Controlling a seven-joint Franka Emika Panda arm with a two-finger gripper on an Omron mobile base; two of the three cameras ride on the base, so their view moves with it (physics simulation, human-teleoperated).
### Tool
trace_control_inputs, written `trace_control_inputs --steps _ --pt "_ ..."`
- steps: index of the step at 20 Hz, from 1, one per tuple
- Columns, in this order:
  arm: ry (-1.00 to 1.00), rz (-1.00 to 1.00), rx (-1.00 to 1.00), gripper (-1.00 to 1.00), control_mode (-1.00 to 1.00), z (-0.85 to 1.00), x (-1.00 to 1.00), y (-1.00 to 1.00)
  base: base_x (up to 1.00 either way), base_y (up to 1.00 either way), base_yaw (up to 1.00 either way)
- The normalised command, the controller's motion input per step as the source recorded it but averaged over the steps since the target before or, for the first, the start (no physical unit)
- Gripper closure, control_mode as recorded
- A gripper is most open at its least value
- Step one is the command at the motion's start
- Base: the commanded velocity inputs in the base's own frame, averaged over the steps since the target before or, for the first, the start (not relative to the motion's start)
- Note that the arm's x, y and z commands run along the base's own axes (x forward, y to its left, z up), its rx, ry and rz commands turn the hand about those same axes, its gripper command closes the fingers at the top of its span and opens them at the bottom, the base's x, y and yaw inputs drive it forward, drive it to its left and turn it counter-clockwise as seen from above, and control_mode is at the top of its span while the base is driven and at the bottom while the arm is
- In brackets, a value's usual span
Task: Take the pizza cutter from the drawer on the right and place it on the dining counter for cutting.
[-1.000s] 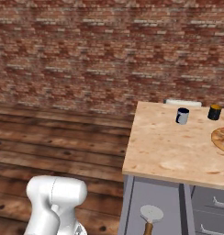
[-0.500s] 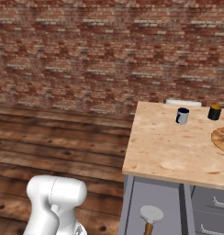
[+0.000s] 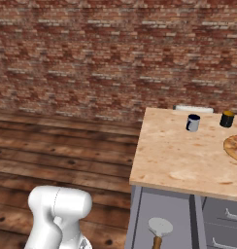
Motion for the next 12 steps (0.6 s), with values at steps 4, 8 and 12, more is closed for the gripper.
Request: trace_control_inputs --steps 4,8,12 --pt "0.0 0.0 0.0 -1.0 -1.0 0.02 -0.85 -0.59 0.0 0.0 0.0" --pt "0.01 0.0 0.0 -1.0 -1.0 0.44 -0.71 -0.71 0.0 0.0 0.0" --pt "0.08 0.0 0.0 -1.0 -1.0 0.79 -0.64 -0.44 0.0 0.0 0.0"
